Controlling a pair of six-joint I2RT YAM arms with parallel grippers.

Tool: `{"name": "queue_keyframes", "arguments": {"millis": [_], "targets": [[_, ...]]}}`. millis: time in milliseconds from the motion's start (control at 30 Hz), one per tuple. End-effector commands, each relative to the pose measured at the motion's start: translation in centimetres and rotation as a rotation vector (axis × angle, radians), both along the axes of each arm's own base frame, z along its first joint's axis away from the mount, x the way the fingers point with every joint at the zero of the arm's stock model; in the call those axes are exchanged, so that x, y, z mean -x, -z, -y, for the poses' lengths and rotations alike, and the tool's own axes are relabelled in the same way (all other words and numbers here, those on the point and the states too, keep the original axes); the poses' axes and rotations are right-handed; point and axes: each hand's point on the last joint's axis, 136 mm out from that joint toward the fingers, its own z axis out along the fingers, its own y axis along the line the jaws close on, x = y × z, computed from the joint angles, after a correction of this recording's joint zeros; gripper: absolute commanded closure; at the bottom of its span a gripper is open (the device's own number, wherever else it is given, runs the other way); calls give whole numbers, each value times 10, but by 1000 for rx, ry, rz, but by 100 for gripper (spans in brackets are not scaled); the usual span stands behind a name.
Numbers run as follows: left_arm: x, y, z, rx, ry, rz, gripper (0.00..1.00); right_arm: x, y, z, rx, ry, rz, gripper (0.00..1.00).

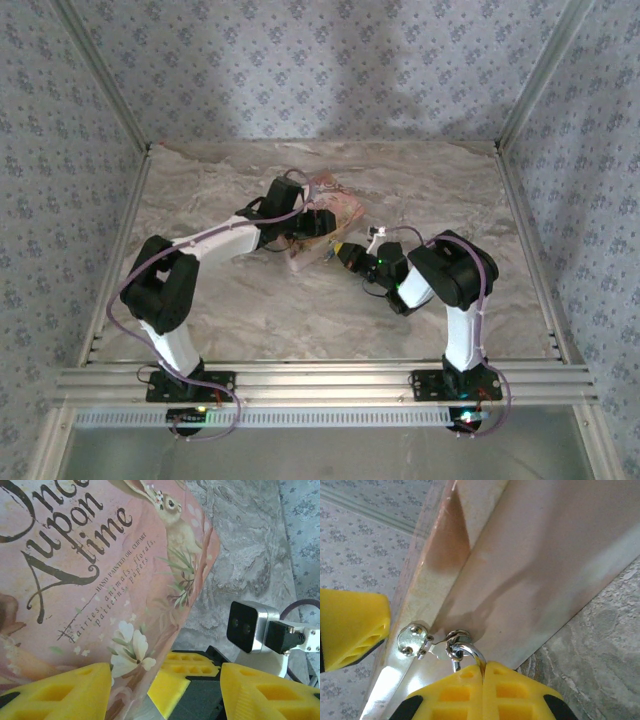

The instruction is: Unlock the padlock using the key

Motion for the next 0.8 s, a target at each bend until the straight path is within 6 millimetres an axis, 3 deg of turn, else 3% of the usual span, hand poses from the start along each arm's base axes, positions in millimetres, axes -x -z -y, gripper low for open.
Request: {"name": "queue_keyframes", "arguments": {"millis": [0, 533, 767], "targets": [[33, 36, -10, -73, -4, -152, 40, -14, -5, 13, -37, 98, 2, 100], [37, 41, -10, -80, 2, -159, 39, -39, -11, 16, -94, 157, -19, 100], [35, 36, -13, -84, -4, -147, 39, -43, -11, 28, -45, 183, -8, 100]]}}
